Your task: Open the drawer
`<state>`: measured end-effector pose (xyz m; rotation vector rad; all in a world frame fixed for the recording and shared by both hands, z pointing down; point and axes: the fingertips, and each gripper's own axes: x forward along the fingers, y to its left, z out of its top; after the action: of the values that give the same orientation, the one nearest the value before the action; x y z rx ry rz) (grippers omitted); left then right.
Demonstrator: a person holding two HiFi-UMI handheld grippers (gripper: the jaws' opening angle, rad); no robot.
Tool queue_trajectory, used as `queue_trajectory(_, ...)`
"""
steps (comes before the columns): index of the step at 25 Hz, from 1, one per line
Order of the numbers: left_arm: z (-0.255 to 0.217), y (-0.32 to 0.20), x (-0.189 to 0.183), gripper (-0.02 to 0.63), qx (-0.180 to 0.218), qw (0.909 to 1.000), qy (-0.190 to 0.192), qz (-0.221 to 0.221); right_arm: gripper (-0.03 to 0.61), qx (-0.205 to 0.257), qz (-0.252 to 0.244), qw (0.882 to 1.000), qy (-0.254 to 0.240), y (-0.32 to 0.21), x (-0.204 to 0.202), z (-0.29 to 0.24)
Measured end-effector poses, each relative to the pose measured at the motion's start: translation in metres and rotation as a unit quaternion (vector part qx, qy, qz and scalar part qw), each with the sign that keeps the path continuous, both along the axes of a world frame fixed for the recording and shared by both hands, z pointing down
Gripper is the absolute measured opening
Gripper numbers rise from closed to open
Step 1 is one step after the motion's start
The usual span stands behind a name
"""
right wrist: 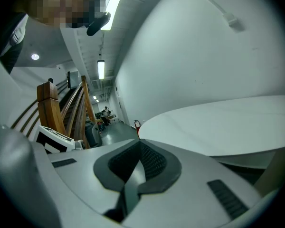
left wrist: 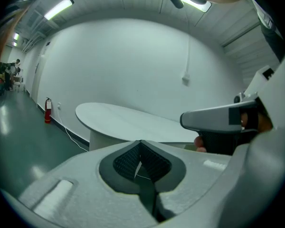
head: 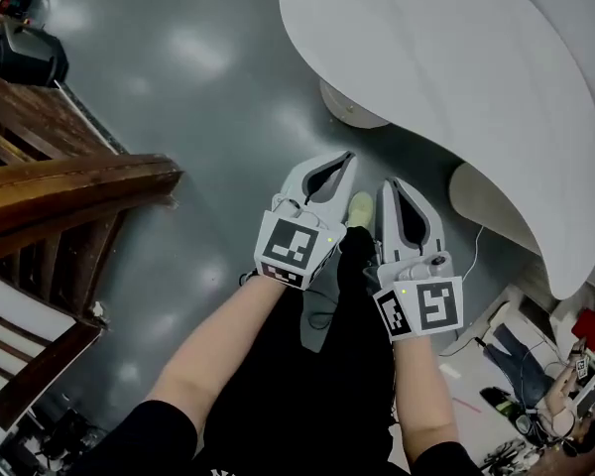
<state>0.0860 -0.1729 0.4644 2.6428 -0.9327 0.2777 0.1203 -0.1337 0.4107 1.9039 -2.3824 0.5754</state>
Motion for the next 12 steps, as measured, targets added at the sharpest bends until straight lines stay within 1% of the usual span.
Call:
queue_trajectory(6, 0.082, -0.044, 0.018, 0.006, -0.009, 0.9997, -0.008, -0.021, 0.015, -0.027, -0.010, 1.000, -0.010, -0.028, 0.009, 0.077)
queue_trajectory(9, 0.116, -0.066, 0.025, 0.008, -0.004, 0.9995, -0.010, -0.030, 0.015, -0.027, -0.009, 1.000, -0.013, -0.043, 0.014, 0.107)
queue_trajectory(12, 0.147, -0.082, 0.029, 0.008, 0.002, 0.9995, -0.013, -0.029, 0.015, -0.028, -0.003, 0.999, -0.022, -0.055, 0.016, 0.135)
